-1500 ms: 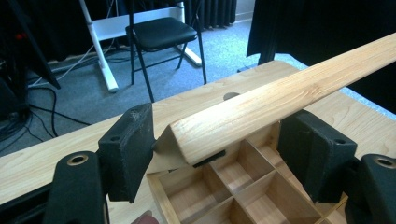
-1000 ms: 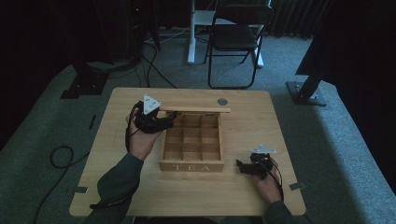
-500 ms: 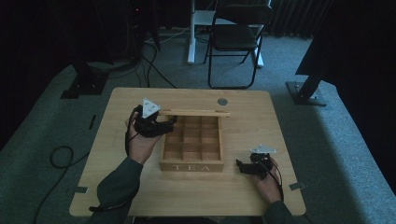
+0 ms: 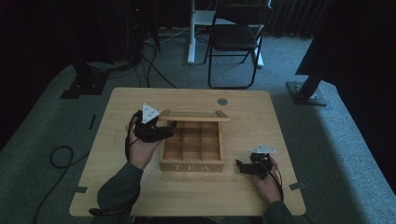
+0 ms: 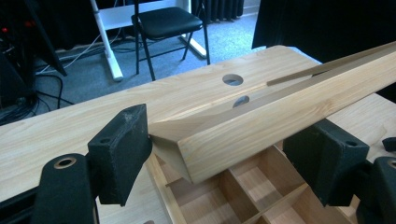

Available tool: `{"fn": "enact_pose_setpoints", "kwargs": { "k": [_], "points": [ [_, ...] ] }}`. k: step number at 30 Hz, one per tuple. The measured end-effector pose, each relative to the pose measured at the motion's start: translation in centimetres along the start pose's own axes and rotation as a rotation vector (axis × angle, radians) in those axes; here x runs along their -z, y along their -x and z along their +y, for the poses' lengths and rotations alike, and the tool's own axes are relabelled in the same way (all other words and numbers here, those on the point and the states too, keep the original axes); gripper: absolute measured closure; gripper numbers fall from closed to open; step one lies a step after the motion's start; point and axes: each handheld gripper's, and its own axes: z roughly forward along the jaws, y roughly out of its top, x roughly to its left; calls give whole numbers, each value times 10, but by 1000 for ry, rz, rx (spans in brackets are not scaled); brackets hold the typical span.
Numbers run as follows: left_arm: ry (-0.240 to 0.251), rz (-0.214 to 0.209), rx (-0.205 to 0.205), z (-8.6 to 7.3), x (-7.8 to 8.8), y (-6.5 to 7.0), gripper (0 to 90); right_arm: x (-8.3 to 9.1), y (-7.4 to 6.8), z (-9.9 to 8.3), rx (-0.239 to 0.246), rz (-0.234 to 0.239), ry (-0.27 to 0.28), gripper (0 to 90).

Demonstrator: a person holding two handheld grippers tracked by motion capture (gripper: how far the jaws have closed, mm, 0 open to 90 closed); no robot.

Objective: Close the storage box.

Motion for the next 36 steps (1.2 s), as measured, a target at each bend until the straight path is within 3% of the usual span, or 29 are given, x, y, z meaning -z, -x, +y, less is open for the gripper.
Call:
{"fn": "enact_pose_setpoints", "kwargs": {
  "k": [36],
  "points": [
    [-10,-15,57,-27,7,8,221,-2,-1,2,6,5,-2,130]
  ]
}}
